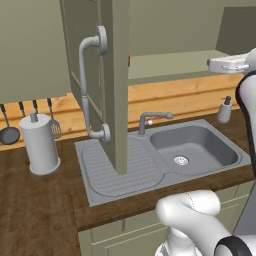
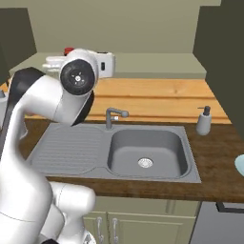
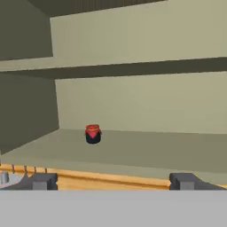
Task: From the different types of pastries on the counter, select a croissant and place it on the cutting board. Then retrieve a jar of jam from the cabinet and place it alongside the croissant on the cutting board.
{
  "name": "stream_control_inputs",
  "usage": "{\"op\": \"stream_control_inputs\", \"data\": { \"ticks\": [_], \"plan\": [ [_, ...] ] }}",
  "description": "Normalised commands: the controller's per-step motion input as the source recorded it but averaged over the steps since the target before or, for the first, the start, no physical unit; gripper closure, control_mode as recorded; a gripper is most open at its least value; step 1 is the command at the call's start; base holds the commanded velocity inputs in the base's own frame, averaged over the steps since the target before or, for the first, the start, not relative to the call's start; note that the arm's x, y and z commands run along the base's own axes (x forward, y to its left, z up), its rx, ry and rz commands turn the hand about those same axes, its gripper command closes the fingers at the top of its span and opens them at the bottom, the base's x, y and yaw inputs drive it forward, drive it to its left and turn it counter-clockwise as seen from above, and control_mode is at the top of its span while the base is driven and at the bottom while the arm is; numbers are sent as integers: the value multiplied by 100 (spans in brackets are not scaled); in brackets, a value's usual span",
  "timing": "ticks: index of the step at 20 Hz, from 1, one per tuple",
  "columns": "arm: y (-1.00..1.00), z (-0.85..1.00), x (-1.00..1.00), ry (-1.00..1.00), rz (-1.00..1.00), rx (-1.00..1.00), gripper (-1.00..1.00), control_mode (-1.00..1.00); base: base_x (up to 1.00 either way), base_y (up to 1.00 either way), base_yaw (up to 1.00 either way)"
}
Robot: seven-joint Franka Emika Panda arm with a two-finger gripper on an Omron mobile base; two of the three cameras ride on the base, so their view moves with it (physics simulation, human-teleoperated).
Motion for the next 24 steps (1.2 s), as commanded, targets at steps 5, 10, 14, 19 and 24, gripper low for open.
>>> {"op": "stream_control_inputs", "data": {
  "ticks": [5, 10, 14, 19, 24],
  "plan": [
    [23, -2, 21, -17, 45, -11, -100, -100, 0, 0, 0],
    [0, 0, 1, 0, 3, 0, -100, -100, 0, 0, 0],
    [0, 19, 8, 0, 37, 0, -100, -100, 0, 0, 0],
    [4, 12, 6, 1, 31, 0, -100, -100, 0, 0, 0],
    [33, 9, 3, 1, 10, -6, -100, -100, 0, 0, 0]
  ]
}}
